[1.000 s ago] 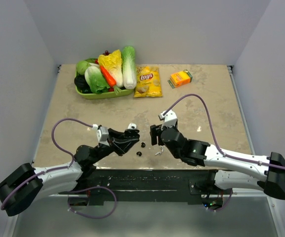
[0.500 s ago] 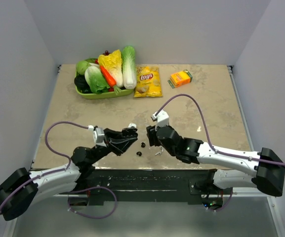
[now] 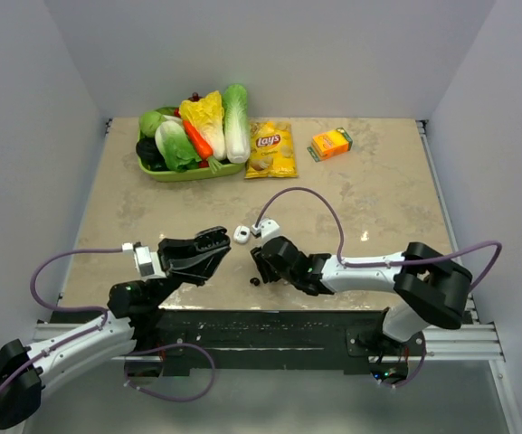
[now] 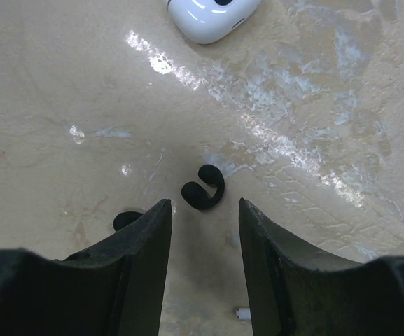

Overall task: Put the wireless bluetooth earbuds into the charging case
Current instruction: Pick up the earbud from the center of the board.

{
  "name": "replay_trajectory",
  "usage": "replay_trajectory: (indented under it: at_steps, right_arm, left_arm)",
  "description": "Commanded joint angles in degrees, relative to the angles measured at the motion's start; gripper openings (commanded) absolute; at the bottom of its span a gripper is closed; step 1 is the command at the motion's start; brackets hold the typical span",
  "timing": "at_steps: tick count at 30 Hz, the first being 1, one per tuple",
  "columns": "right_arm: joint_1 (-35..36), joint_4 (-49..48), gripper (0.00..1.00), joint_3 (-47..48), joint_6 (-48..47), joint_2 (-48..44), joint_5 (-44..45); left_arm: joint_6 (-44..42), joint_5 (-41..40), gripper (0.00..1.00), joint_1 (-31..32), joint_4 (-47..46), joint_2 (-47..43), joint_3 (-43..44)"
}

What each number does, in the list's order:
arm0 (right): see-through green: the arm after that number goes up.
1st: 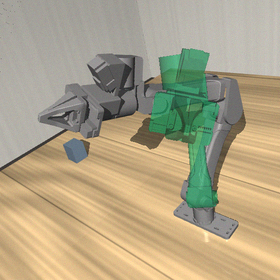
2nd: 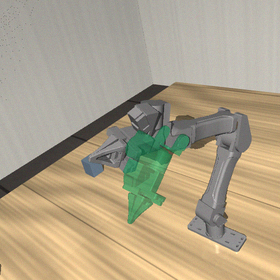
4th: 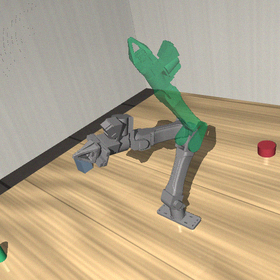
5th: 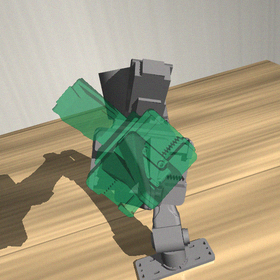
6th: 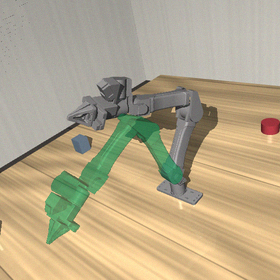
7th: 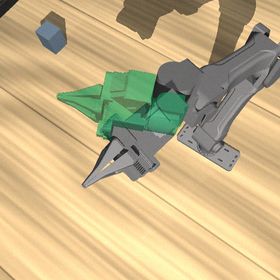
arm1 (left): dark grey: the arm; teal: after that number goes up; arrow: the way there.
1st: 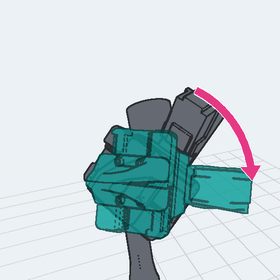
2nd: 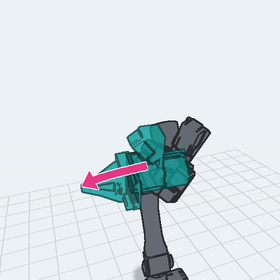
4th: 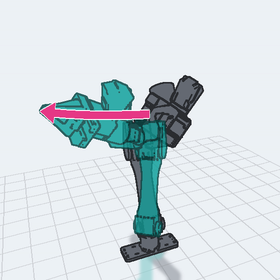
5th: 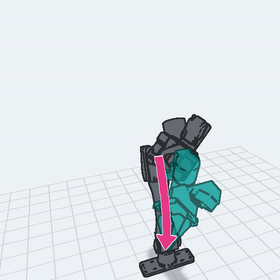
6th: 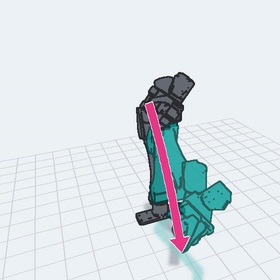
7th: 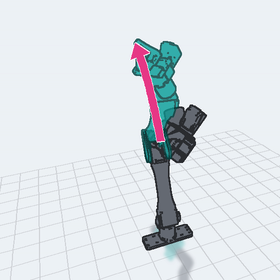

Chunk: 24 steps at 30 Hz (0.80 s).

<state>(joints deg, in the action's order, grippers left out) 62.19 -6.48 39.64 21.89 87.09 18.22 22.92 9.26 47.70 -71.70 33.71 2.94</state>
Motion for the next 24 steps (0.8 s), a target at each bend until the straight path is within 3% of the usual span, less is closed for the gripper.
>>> replay_trajectory:
  at_steps: [1,10,24]
  right_arm:
    - [-0.1,-3.5,0.45,3.7,1.0,2.6,0.3]
    - [-1.5,-6.9,0.49,0.5,4.5,0.3,1.8]
    - [-6.4,-7.6,0.43,-1.1,6.1,2.1,-3.9]
  left_arm:
    - [-1.8,-1.3,0.00,0.2,-1.7,-0.5,-8.1]
    - [-1.5,-0.7,0.00,0.2,-1.6,0.0,-8.2]
    - [-0.9,-0.5,0.00,0.2,-2.7,2.2,-8.0]
